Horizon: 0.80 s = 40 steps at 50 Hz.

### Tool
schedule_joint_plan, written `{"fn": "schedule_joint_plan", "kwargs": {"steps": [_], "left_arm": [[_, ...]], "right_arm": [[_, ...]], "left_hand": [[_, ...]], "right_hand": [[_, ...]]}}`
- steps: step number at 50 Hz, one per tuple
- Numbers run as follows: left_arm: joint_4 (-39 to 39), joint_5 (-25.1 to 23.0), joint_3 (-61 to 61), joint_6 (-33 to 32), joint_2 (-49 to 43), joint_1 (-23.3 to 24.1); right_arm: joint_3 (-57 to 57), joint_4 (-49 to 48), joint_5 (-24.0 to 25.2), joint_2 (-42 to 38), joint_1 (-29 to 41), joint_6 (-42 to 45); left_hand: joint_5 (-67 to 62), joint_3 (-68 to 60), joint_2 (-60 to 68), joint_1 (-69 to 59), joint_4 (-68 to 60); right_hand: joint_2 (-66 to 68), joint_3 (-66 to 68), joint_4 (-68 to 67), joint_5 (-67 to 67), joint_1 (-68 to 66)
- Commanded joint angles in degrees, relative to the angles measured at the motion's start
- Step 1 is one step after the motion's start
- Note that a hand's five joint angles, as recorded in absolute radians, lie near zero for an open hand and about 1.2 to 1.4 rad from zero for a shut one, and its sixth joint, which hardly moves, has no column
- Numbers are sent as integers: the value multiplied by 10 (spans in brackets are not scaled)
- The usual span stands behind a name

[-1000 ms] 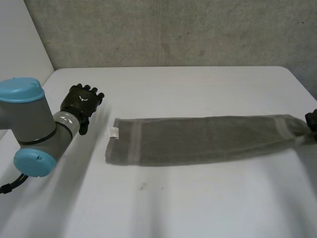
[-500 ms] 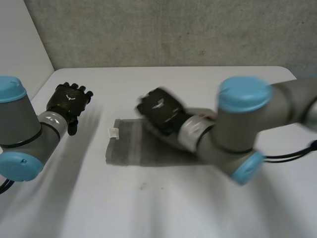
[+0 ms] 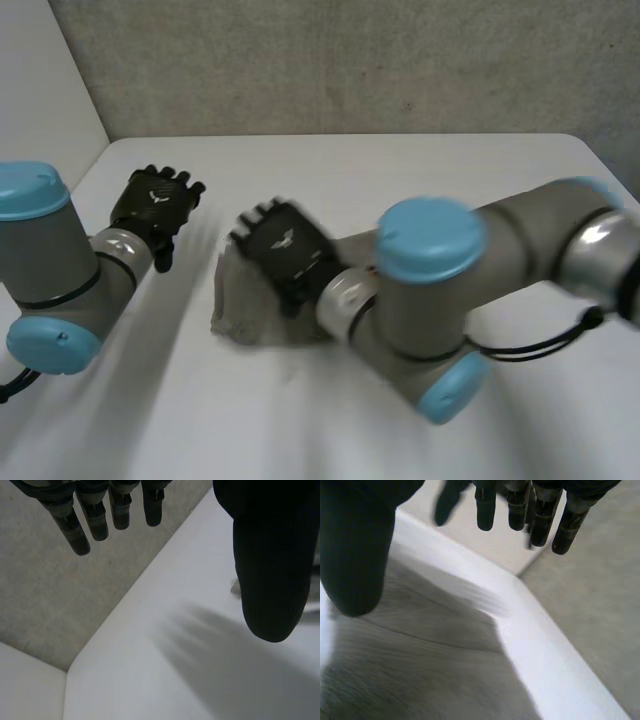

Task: Fold the towel.

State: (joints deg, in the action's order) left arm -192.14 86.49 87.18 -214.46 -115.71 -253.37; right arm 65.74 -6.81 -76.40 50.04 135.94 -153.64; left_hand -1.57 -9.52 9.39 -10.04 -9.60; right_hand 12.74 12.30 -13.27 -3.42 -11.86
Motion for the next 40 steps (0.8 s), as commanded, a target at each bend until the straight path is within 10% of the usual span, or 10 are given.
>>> {"fn": "schedule_joint_plan", "kwargs": {"steps": [1,11,16,18,27,40], "left_arm": [[-2,1,-11,45,0,60],[-3,1,-4,107,-13,131],[-3,4,-10,103,-34,137],[-3,6,-10,103,-39,137],[3,10,9,105,-31,121],[3,61,66,104,29,28]], "right_arm": [[132,16,-5,109,-109,-64],[269,1,22,115,-223,-55],[304,-39,38,107,-250,-50],[318,-72,36,107,-259,-42],[278,-83,33,120,-269,5],[27,-4,27,27,-34,43]], "left_hand": [[15,-5,7,0,-4],[15,-5,7,0,-4],[15,-5,7,0,-4],[15,-5,7,0,-4],[14,-7,8,-2,-6],[14,-7,8,-2,-6]], "right_hand": [[-27,-23,33,34,19],[-10,-5,15,16,1],[263,267,-257,-256,-272],[609,614,-604,-602,-618],[673,677,-667,-666,-681],[673,677,-667,-666,-681]]}}
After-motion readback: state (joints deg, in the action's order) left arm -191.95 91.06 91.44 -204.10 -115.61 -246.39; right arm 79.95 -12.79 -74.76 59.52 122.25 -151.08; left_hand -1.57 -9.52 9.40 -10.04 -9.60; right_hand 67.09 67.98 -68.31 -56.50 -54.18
